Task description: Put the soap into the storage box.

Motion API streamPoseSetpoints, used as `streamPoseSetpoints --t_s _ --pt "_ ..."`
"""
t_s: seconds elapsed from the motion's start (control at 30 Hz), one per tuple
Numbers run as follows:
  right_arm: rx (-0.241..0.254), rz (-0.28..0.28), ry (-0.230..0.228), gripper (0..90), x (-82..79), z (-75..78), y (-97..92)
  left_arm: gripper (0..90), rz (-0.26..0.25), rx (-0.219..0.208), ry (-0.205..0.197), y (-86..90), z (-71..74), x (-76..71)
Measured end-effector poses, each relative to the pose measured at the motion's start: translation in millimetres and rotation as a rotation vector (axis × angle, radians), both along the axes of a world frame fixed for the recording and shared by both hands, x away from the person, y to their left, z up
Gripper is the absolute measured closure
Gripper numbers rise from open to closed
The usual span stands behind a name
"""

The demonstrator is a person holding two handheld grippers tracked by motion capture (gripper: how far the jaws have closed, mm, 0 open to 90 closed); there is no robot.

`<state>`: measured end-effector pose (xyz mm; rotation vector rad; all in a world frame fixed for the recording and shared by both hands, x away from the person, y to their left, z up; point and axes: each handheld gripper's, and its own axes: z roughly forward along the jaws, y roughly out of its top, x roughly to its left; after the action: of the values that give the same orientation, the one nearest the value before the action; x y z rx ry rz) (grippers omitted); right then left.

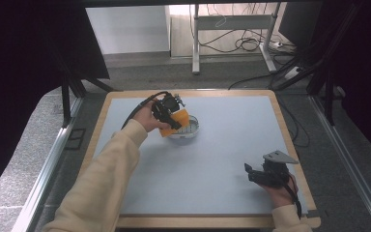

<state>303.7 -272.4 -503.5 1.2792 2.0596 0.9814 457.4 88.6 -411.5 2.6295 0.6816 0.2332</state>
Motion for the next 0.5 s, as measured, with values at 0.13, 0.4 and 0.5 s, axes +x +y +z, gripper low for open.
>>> streamPoseSetpoints --t_s 0.13,0.4,0.5 --pt "0.001 0.0 0.002 18.1 0.4 -0.3 -0.5 62.3 -0.007 0.009 0.005 -2.6 -3.1 4.6" --pt "0.003 -0.003 0.0 18.1 0.1 0.0 -1.3 62.3 -0.028 0.008 -0.005 -5.6 -3.7 9.7" --pt "0.004 -0.008 -0.004 18.1 0.0 0.6 -2.2 62.3 -0.038 0.002 -0.015 -7.8 -1.5 11.9"
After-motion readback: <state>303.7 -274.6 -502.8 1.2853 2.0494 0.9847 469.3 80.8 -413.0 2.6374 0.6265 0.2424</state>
